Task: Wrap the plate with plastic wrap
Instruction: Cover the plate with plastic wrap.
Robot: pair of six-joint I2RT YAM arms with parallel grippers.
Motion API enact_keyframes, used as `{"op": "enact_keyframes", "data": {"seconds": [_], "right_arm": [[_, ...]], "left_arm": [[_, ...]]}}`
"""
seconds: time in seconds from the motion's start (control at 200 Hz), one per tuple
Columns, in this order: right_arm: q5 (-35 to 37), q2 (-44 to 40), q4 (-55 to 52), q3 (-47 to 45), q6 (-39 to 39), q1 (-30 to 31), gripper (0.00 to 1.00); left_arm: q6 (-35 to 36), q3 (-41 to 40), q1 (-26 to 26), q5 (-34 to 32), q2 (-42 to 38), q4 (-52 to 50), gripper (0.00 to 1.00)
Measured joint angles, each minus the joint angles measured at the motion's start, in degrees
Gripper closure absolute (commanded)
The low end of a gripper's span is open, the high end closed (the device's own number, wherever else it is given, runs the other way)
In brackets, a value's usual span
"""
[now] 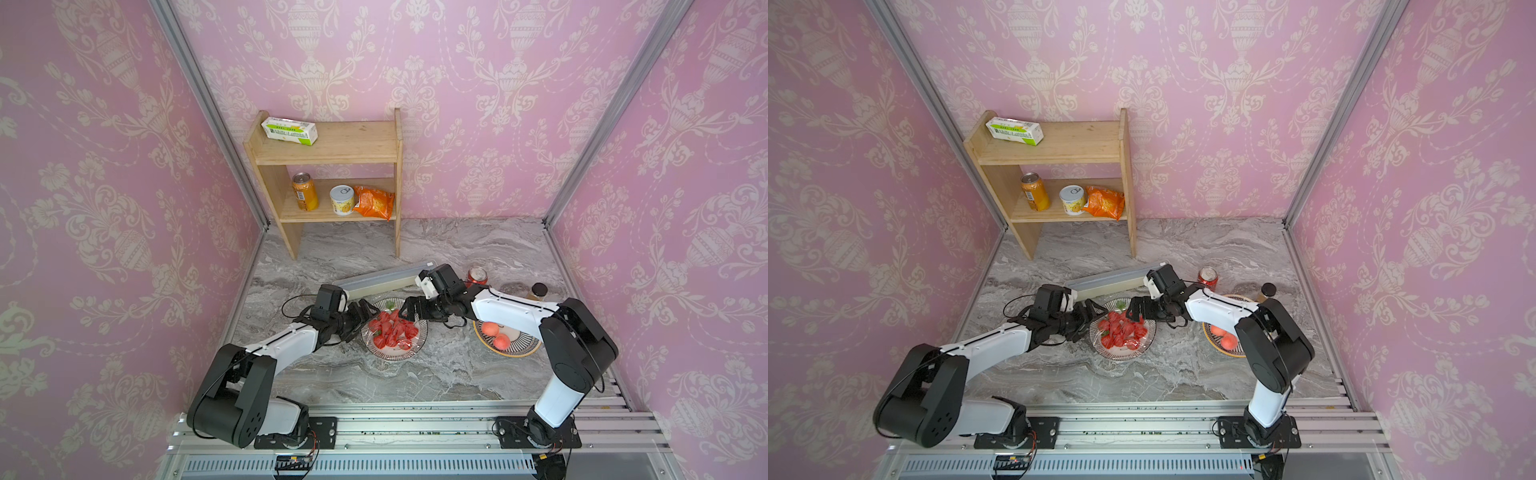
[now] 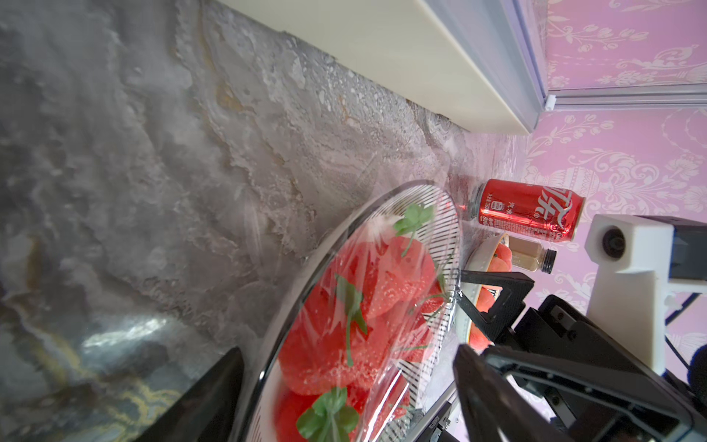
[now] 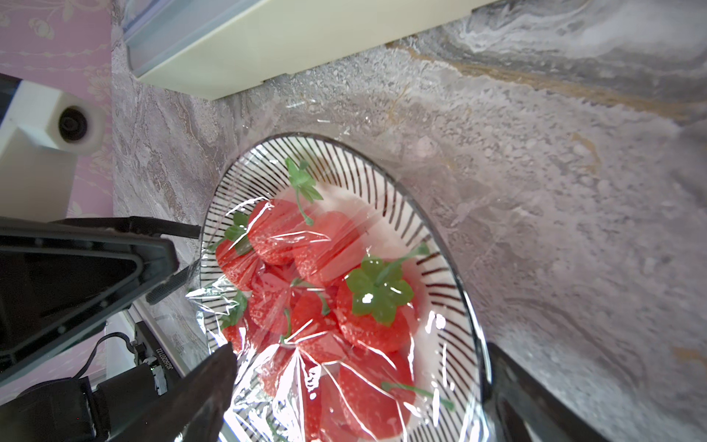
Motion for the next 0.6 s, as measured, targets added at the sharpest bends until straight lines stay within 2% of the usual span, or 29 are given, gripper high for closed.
{"op": "enact_keyframes", "data": {"seconds": [0.41,0.6], "right_arm": [[-1.4,0.2,1.0,-2.1,5.1,2.3,0.00],[-0.5,-0.9,-5.9,-2.3,2.1,2.2,0.00]], "left_arm": [[1.5,2.5,-0.4,-1.4,5.4,0.7,0.13],[4.8,5.8,1.6,-2.3,6.5,-1.0,0.09]]}}
